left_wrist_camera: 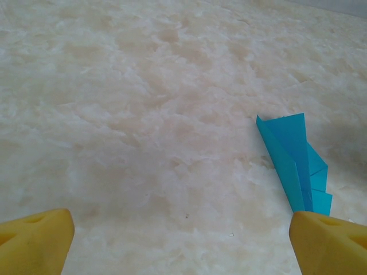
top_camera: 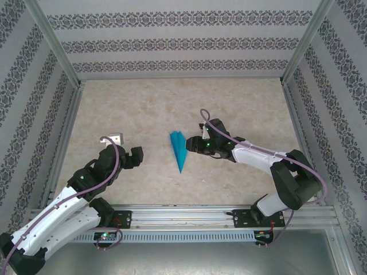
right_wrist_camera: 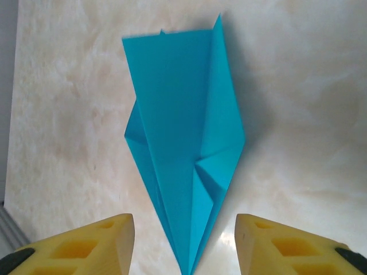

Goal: Fold a paper plane with a square sheet of paper (fold left side to right side)
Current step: Place the paper plane at the center of the table, then pick up the paper plane at the center of the table.

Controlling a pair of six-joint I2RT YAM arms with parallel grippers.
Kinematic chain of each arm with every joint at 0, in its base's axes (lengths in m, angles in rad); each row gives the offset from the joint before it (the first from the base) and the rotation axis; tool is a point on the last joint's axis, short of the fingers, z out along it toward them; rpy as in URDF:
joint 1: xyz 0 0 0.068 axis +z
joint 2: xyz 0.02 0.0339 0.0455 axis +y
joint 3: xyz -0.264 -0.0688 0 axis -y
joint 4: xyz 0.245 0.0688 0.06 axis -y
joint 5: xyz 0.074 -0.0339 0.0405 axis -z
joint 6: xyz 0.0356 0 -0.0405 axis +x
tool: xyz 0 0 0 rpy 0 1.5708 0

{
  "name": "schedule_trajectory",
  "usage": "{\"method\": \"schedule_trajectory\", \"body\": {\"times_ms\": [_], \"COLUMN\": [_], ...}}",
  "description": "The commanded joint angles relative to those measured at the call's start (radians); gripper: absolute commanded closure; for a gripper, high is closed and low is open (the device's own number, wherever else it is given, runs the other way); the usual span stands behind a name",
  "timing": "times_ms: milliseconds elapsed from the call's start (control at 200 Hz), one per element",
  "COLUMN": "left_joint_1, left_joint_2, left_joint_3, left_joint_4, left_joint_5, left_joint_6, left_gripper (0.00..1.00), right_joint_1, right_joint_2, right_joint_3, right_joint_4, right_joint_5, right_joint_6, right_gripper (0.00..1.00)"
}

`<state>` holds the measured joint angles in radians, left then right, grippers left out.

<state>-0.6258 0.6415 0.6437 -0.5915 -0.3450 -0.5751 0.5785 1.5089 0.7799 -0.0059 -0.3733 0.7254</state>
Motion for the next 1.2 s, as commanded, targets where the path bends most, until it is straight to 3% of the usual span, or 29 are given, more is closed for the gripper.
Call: {"method": "schedule_trajectory", "body": {"times_ms": [0, 540, 1194], "left_joint_1": [0.017, 0.020, 0.024], "left_joint_2": [-0.006, -0.013, -0.011], "left_joint_3": [-0.005, 0.000, 0.003], "left_joint_4": [0.023, -0.002, -0.009], "left_joint_5": [-0.015, -0.018, -0.020], "left_joint_6": [0.015, 0.017, 0.020], "left_gripper": [0.03, 0.03, 0.02], "right_joint_1": [0.014, 0.057, 0.074], "right_joint_2": [0.048, 0.202, 0.247], "right_joint_3": [0.042, 0.139, 0.184], "right_joint_4": [-0.068, -0.080, -0.102], "right_joint_5": [-0.076, -0.064, -0.067], "right_joint_6": [-0.019, -0.029, -0.032], "right_gripper": [0.50, 0.51, 0.56]}}
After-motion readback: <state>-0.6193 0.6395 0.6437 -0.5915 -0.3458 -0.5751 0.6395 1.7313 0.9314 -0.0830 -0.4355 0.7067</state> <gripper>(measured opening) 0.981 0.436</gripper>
